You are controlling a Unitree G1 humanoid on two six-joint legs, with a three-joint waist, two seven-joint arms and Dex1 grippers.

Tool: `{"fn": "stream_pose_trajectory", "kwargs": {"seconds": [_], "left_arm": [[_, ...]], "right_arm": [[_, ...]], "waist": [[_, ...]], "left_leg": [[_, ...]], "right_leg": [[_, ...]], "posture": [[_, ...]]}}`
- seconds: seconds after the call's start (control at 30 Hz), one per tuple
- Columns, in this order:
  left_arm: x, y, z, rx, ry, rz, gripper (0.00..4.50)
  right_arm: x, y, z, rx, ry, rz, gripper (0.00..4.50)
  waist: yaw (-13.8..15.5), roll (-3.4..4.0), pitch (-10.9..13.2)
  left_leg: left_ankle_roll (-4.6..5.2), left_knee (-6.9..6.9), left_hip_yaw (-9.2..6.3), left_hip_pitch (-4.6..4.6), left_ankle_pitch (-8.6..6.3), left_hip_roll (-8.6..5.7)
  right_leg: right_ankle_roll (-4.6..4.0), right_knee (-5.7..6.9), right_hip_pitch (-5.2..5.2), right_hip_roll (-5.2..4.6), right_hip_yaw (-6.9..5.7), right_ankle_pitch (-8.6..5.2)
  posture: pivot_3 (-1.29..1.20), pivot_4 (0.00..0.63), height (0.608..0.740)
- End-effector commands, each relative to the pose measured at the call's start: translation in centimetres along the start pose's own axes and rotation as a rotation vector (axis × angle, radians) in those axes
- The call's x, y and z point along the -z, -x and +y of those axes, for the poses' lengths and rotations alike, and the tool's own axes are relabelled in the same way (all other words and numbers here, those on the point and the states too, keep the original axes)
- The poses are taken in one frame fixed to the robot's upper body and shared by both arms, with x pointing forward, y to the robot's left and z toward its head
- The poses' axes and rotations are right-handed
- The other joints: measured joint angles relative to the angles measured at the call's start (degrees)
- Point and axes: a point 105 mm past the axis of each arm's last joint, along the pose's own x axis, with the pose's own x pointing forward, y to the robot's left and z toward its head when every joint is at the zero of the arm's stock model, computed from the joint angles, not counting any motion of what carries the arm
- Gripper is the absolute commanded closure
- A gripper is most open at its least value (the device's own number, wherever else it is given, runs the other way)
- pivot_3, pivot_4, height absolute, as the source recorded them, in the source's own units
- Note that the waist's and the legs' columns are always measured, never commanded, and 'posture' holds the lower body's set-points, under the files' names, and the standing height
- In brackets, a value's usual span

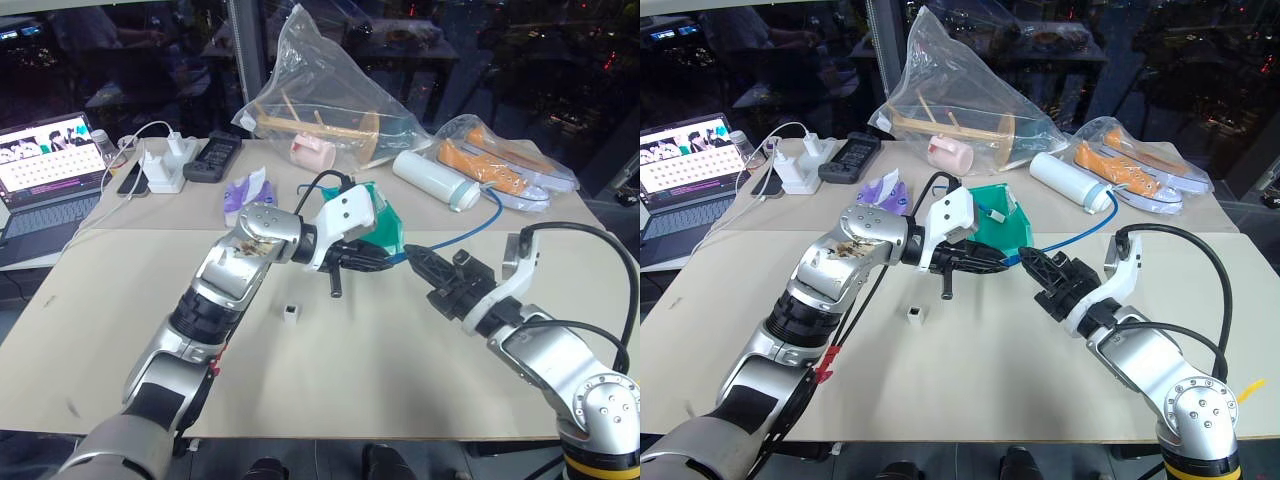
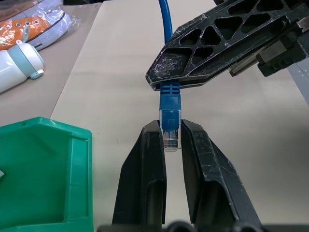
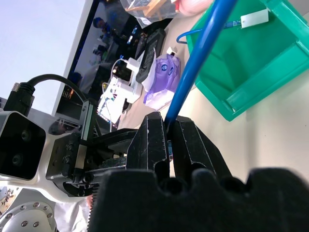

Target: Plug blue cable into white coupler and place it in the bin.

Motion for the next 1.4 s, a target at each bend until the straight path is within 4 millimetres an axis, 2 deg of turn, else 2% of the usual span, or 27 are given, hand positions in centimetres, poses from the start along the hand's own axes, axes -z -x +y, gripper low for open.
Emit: {"fn": "stream_pose_trajectory", "kwargs": {"seconds": [0.03, 0.07, 0.27, 0.4, 0.47, 0.57, 0.6, 0.67, 0.73, 0.83, 0.97, 1.03, 1.1, 1.3, 1.4], "left_arm": [[-1.3, -0.1, -0.1, 0.022, 0.003, -0.041, 4.44], [-1.5, 0.2, -0.4, 0.051, 0.047, -0.052, 3.94], [-2.3, 3.2, -1.1, 0.140, 0.095, -0.081, 1.95], [-2.2, 6.7, 0.9, 0.004, 0.098, -0.082, 0.58], [-1.9, 8.7, 1.8, -0.071, 0.108, -0.097, 0.13], [-0.5, 11.5, 2.8, -0.204, 0.119, -0.088, 0.05], [0.1, 12.3, 2.8, -0.235, 0.122, -0.083, 0.05], [2.5, 14.3, 2.6, -0.330, 0.130, -0.054, 0.05], [4.1, 15.1, 1.8, -0.350, 0.103, -0.024, 0.05], [7.8, 15.2, -0.3, -0.306, 0.108, 0.105, 0.05], [11.8, 14.3, -0.7, -0.447, 0.237, 0.151, 0.05], [12.7, 14.2, -0.8, -0.495, 0.273, 0.151, 0.05], [13.5, 13.8, -2.0, -0.511, 0.325, 0.135, 0.05], [13.7, 14.3, -5.9, -0.528, 0.475, 0.023, 0.05], [14.5, 13.3, -7.2, -0.548, 0.494, 0.045, 0.05]], "right_arm": [[-0.3, 0.1, 1.8, -0.077, 0.018, -0.008, 4.43], [-0.5, 0.1, 1.8, -0.075, 0.024, -0.015, 4.48], [-2.3, 0.3, 1.7, -0.066, 0.055, -0.059, 4.50], [-2.9, 0.4, 1.7, -0.073, 0.067, -0.057, 4.50], [-3.0, 0.3, 1.7, -0.076, 0.071, -0.054, 4.50], [-3.1, 0.1, 1.8, -0.090, 0.076, -0.041, 4.50], [-3.1, -0.1, 1.9, -0.096, 0.077, -0.034, 4.50], [-2.8, -0.5, 2.0, -0.115, 0.076, -0.009, 4.50], [-2.7, -0.8, 1.9, -0.122, 0.080, 0.005, 4.50], [-2.6, -1.2, 1.9, -0.135, 0.083, 0.020, 4.50], [-2.9, -1.3, 2.1, -0.138, 0.109, 0.024, 4.50], [-2.9, -1.2, 2.2, -0.137, 0.111, 0.022, 4.50], [-3.1, -0.9, 2.0, -0.125, 0.116, 0.016, 4.50], [-3.0, -0.7, 1.4, -0.110, 0.109, 0.015, 4.50], [-2.9, -1.0, 1.5, -0.114, 0.105, 0.018, 4.50]], "waist": [[0.00, 0.00, 0.00], [-0.01, 0.00, 0.00], [-0.60, 0.01, 0.00], [-1.23, 0.02, 0.01], [-1.42, 0.03, 0.02], [-1.65, 0.05, 0.01], [-1.63, 0.06, 0.01], [-1.71, 0.11, 0.00], [-1.70, 0.13, 0.01], [-1.30, 0.13, 0.01], [-0.53, 0.15, 0.02], [-0.36, 0.14, 0.02], [-0.48, 0.15, 0.02], [-1.54, 0.15, 0.02], [-1.37, 0.16, 0.02]], "left_leg": [[0.00, 0.00, 0.00, 0.00, 0.00, 0.00], [0.00, 0.00, 0.00, 0.00, 0.00, 0.00], [0.01, -0.07, 0.00, 0.02, 0.00, 0.01], [0.01, -0.10, 0.00, 0.03, 0.00, 0.02], [0.01, -0.13, -0.01, 0.04, 0.00, 0.06], [0.01, -0.15, 0.00, 0.06, -0.01, 0.06], [0.01, -0.17, 0.00, 0.10, -0.01, 0.07], [0.02, -0.19, 0.00, 0.11, -0.01, 0.08], [0.01, -0.20, 0.04, 0.14, -0.01, 0.09], [0.00, -0.19, 0.04, 0.04, 0.00, 0.10], [0.01, -0.19, 0.04, 0.01, -0.01, 0.09], [0.01, -0.18, 0.04, 0.00, -0.01, 0.09], [0.01, -0.17, 0.04, 0.00, -0.01, 0.10], [0.05, -0.25, 0.04, 0.00, -0.03, 0.13], [0.05, -0.24, 0.05, 0.00, -0.03, 0.13]], "right_leg": [[0.00, 0.00, 0.00, 0.00, 0.00, 0.00], [0.00, 0.00, 0.00, 0.00, 0.00, 0.00], [0.00, 0.00, -0.01, 0.02, 0.00, 0.00], [0.00, 0.00, -0.02, 0.02, 0.00, 0.00], [-0.01, -0.01, -0.03, 0.05, 0.00, -0.01], [-0.01, -0.01, -0.04, 0.05, 0.00, -0.01], [-0.01, -0.01, -0.04, 0.05, 0.00, -0.01], [-0.02, -0.01, -0.04, 0.06, 0.00, -0.01], [-0.02, 0.01, -0.06, 0.06, 0.04, -0.01], [-0.02, -0.02, -0.12, 0.05, 0.03, -0.01], [-0.02, -0.05, -0.10, 0.03, 0.02, -0.01], [-0.02, -0.04, -0.09, 0.03, 0.02, 0.00], [-0.02, -0.03, -0.10, 0.04, 0.02, 0.00], [-0.04, -0.03, -0.20, 0.05, 0.02, 0.00], [-0.05, -0.03, -0.21, 0.04, 0.02, 0.00]], "posture": [[0.00, 0.150, 0.740], [0.00, 0.150, 0.740], [0.00, 0.150, 0.740], [0.00, 0.150, 0.740], [0.00, 0.150, 0.740], [0.00, 0.150, 0.740], [0.00, 0.150, 0.740], [0.00, 0.150, 0.740], [0.00, 0.150, 0.740], [0.00, 0.150, 0.740], [0.00, 0.150, 0.740], [0.00, 0.150, 0.740], [0.00, 0.150, 0.740], [0.00, 0.150, 0.740], [0.00, 0.150, 0.740]]}}
